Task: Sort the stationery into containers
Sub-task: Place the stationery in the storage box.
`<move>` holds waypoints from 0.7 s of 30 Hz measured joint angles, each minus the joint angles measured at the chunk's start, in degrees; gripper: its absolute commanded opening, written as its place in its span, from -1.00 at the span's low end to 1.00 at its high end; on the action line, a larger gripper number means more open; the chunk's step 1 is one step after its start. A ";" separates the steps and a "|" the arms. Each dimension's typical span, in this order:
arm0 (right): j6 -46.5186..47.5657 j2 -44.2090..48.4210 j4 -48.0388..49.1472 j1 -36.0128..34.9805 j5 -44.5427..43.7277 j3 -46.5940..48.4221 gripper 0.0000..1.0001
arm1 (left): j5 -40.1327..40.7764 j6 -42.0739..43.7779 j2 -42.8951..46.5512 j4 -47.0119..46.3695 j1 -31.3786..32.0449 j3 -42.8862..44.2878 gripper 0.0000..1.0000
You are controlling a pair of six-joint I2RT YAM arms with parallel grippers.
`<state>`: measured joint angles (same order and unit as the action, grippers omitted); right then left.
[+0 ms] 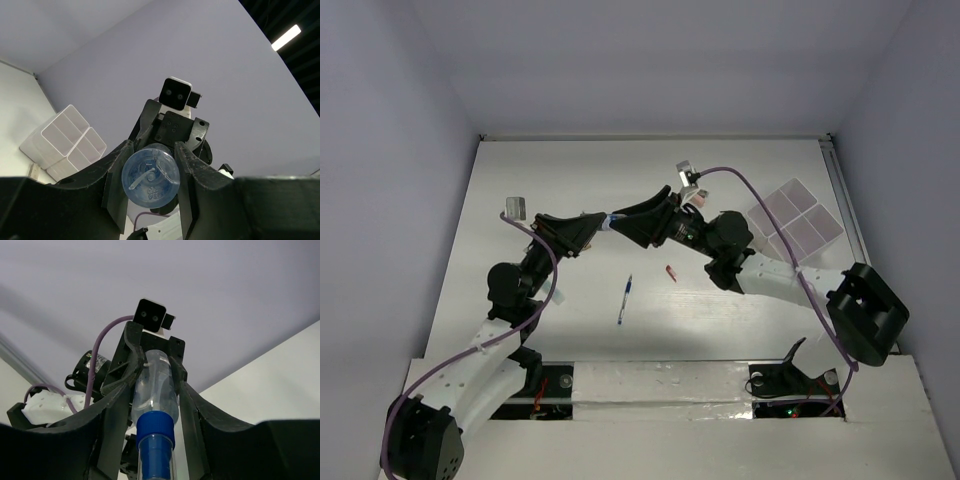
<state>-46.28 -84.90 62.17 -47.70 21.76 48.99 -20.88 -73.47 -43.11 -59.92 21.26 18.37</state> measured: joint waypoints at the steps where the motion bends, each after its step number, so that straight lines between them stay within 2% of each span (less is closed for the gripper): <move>1: 0.00 0.00 0.02 -0.15 -0.11 0.09 0.01 | 0.09 -0.09 0.13 -0.04 0.04 -0.04 -1.00; 4: 0.02 0.00 0.02 -0.52 -0.42 0.22 -0.05 | 0.37 -0.20 0.42 -0.42 0.24 -0.04 -1.00; 5: 0.02 0.00 0.02 -0.63 -0.50 0.22 -0.12 | 0.39 -0.31 0.48 -0.48 0.33 -0.04 -1.00; 6: -0.02 0.00 0.04 -0.74 -0.59 0.22 -0.28 | 0.44 -0.33 0.50 -0.57 0.39 -0.04 -1.00; 8: 0.02 0.02 0.04 -0.81 -0.76 0.31 -0.35 | 0.63 -0.59 0.52 -0.74 0.42 -0.11 -1.00; 9: 0.00 0.02 -0.02 -0.81 -0.79 0.35 -0.57 | 0.74 -0.61 0.52 -0.76 0.42 -0.13 -1.00; 11: -0.07 0.02 -0.35 -0.81 -0.79 0.52 -0.83 | 0.85 -0.76 0.48 -0.83 0.42 -0.15 -1.00; 12: -0.04 0.02 -0.59 -0.81 -0.79 0.63 -0.95 | 0.87 -0.76 0.48 -0.83 0.42 -0.15 -0.93; 14: -0.02 0.20 -1.84 -0.81 -0.76 1.14 -1.00 | 1.05 -0.76 0.48 -0.76 0.42 -0.15 -0.58; 15: 0.11 0.50 -3.15 -0.81 -0.85 1.42 -1.00 | 1.11 -0.72 0.50 -0.68 0.42 -0.15 -0.18; 17: 1.36 1.70 -7.19 -0.81 -1.53 2.12 -1.00 | 0.83 0.48 0.68 0.35 0.42 -0.11 0.20; 18: 2.25 2.62 -10.43 -0.76 -2.16 2.64 -1.00 | 0.59 1.53 1.05 2.12 0.44 0.09 0.45; 21: 5.35 5.92 -21.03 0.35 -3.37 5.09 -1.00 | 0.52 6.97 3.10 12.13 0.46 2.95 0.80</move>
<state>-40.93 -78.98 41.15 -47.35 18.39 54.08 -20.36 -66.50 -40.01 -47.79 21.71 21.32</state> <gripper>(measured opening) 0.426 0.795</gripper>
